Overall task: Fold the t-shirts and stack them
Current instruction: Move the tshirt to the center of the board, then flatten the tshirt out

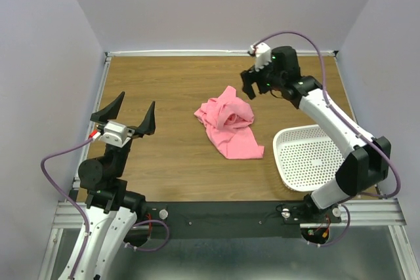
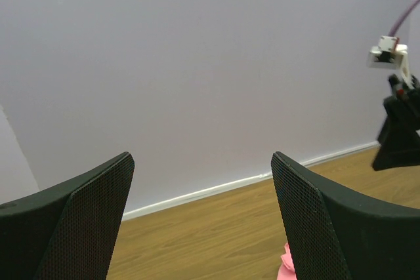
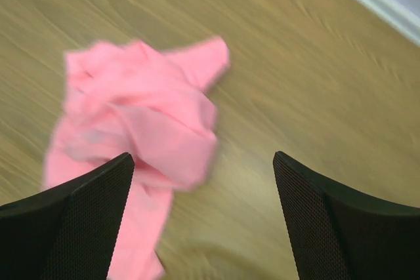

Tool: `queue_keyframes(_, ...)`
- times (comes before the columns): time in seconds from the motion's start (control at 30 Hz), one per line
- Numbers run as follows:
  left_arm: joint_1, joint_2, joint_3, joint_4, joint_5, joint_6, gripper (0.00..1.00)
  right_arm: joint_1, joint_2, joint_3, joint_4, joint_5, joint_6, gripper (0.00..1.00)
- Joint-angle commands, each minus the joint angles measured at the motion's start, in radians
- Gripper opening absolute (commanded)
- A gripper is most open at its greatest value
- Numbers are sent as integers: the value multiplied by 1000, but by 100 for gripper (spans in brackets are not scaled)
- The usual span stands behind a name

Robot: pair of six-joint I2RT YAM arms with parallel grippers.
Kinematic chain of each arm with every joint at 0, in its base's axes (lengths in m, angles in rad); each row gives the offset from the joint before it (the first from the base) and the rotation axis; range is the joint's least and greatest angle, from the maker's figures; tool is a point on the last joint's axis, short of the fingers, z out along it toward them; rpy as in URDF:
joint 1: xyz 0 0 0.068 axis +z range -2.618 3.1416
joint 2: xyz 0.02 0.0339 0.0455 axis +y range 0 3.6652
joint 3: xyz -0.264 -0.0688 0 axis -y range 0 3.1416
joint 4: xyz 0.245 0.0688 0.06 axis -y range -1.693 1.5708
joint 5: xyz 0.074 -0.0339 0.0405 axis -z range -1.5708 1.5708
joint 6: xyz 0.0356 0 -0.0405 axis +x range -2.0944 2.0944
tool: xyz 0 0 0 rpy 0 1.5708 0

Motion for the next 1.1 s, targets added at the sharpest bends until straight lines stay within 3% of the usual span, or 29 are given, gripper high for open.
queue_keyframes(0.0, -4, -19, -3, 17, 9, -5, 93, -100, -139, -143, -194, 105, -55, 92)
queue_keyframes(0.23, -6, -12, 3, 17, 32, -21, 93, -120, -427, -436, -282, 258, -135, 97)
queue_keyframes(0.33, -7, -15, 2, 19, 31, -21, 92, -190, -487, -476, -356, 229, -346, 98)
queue_keyframes(0.43, -7, -16, 0, 19, 35, -21, 93, -308, -512, -521, -399, 113, -699, 89)
queue_keyframes(0.5, -9, -16, 0, 19, 35, -21, 92, -401, -501, -528, -443, 27, -989, 85)
queue_keyframes(0.6, -9, -18, -1, 19, 37, -19, 93, -443, -425, -533, -456, -32, -1232, 80)
queue_keyframes(0.9, -18, -38, -9, 22, 28, -14, 93, -453, -72, -387, -520, -111, -1381, 74)
queue_keyframes(1.03, -20, -47, -11, 22, 27, -14, 93, -457, 42, -363, -531, -104, -1309, 47)
queue_keyframes(1.07, -20, -48, -11, 22, 27, -14, 93, -459, 46, -361, -531, -119, -1295, 30)
